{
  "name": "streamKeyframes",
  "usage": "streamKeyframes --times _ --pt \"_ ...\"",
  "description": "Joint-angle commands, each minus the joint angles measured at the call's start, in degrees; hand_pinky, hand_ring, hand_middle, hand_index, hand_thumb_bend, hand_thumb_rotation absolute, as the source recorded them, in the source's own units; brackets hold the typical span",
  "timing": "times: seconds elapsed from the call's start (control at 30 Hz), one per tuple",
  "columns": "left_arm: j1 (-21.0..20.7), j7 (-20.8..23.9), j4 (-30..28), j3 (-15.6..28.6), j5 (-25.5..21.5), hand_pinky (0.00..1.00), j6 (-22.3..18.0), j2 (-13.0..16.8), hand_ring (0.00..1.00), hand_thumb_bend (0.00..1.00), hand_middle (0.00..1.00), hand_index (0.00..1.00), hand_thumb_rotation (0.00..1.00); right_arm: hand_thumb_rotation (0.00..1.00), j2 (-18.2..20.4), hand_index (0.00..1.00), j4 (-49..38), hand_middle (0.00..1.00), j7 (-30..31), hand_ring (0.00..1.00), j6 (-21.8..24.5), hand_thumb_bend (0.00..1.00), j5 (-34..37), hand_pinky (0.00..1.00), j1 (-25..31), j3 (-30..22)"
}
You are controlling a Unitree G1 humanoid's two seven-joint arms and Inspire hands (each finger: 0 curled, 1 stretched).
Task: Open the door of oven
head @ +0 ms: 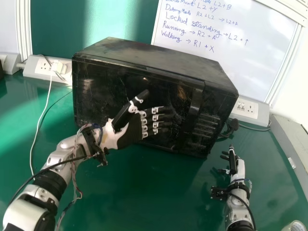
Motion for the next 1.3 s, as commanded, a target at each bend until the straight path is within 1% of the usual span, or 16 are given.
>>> streamKeyframes --times 0.0,0.13,0.23,0.3,0.43,0.53,0.63,0.7,0.77,0.93,1.13,1.17,1.27 --pt "-0.8 0.9 0.9 0.0 0.7 0.95 -1.1 -0.6 1.00 1.00 1.00 1.00 0.94 0.96 -0.2 0.65 0.5 0.65 0.0 0.52 0.6 0.65 0.3 0.39 0.3 -0.2" --pt "-1.2 2.3 1.9 -0.5 1.9 0.96 -2.6 -1.1 1.00 1.00 1.00 1.00 0.95 0.96 -0.2 0.64 0.5 0.64 -0.2 0.51 0.5 0.64 -0.1 0.39 0.3 0.1" --pt "-1.0 3.5 2.1 -1.1 3.3 0.94 -4.5 -1.4 1.00 1.00 1.00 1.00 0.96 0.97 -0.2 0.64 0.5 0.64 -0.3 0.51 0.7 0.64 0.0 0.38 0.2 0.1" --pt "-0.8 4.0 1.9 -1.4 4.1 0.95 -5.3 -1.7 1.00 1.00 1.00 1.00 0.96 0.96 -0.1 0.65 0.5 0.64 -0.2 0.51 0.8 0.63 0.2 0.38 0.2 0.0" --pt "-0.5 5.7 1.8 -1.9 5.6 0.90 -6.8 -2.5 1.00 1.00 1.00 1.00 0.96 0.95 -0.1 0.65 0.5 0.65 -0.2 0.51 0.7 0.64 0.2 0.39 0.2 -0.1" --pt "-0.5 7.0 1.7 -3.0 7.2 0.89 -8.8 -3.0 1.00 1.00 1.00 1.00 0.98 0.95 0.0 0.65 0.5 0.65 -0.3 0.51 0.7 0.65 0.2 0.39 0.2 -0.1" --pt "-0.5 8.7 1.4 -3.8 8.5 0.96 -10.6 -3.6 1.00 1.00 1.00 1.00 0.99 0.96 0.0 0.65 0.5 0.65 -0.2 0.52 0.4 0.65 0.0 0.39 0.3 0.1" --pt "-0.7 10.0 1.4 -4.2 9.3 0.98 -11.6 -4.0 1.00 1.00 1.00 1.00 0.99 0.97 0.0 0.65 0.5 0.65 -0.1 0.52 0.2 0.65 0.0 0.39 0.4 0.1" --pt "-1.0 11.0 1.7 -4.4 9.9 1.00 -12.3 -4.1 1.00 1.00 1.00 1.00 0.99 0.97 0.0 0.65 0.5 0.65 0.0 0.52 0.3 0.67 0.1 0.40 0.3 0.0" --pt "-2.0 12.7 3.8 -4.7 11.2 0.95 -14.1 -3.9 1.00 1.00 1.00 1.00 0.98 0.97 0.0 0.65 0.5 0.65 0.0 0.52 0.4 0.65 0.0 0.40 0.2 0.1" --pt "-3.4 14.7 7.3 -4.9 12.7 0.95 -15.1 -3.9 1.00 1.00 1.00 1.00 0.98 0.96 0.0 0.64 0.5 0.64 0.0 0.51 0.4 0.67 0.2 0.39 0.2 -0.1" --pt "-3.6 14.7 8.0 -4.8 12.8 0.95 -15.4 -4.0 1.00 1.00 1.00 1.00 0.98 0.97 -0.1 0.64 0.5 0.64 -0.2 0.51 0.5 0.64 -0.1 0.39 0.2 0.2" --pt "-4.3 14.4 9.8 -4.8 12.9 0.95 -16.0 -4.0 1.00 1.00 1.00 1.00 0.98 0.99 -0.1 0.64 0.5 0.64 -0.4 0.51 0.6 0.66 -0.4 0.38 0.1 0.5"
